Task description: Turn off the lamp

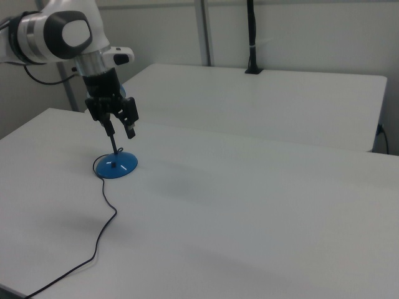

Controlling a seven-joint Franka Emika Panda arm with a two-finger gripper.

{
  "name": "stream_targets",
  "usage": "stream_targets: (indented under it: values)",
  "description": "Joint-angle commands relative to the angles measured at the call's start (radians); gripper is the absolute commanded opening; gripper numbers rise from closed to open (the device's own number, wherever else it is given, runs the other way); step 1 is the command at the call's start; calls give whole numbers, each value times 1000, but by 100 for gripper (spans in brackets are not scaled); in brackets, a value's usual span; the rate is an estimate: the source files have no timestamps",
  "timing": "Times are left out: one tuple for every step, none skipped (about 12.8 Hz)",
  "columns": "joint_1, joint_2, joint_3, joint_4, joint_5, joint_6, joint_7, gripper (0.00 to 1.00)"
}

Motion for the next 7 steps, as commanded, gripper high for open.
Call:
stream_targets:
  values:
    - [103, -18, -112, 36, 25, -25, 31, 100]
    - [114, -18, -132, 42, 54, -25, 45, 100]
    - [117, -18, -143, 47, 68, -26, 47, 100]
    - [115, -17, -141, 48, 68, -29, 44, 100]
    - [111, -15, -141, 53, 63, -52, 32, 100]
    - [109, -12, -141, 62, 63, -57, 29, 100]
    - [108, -12, -141, 62, 62, -59, 28, 100]
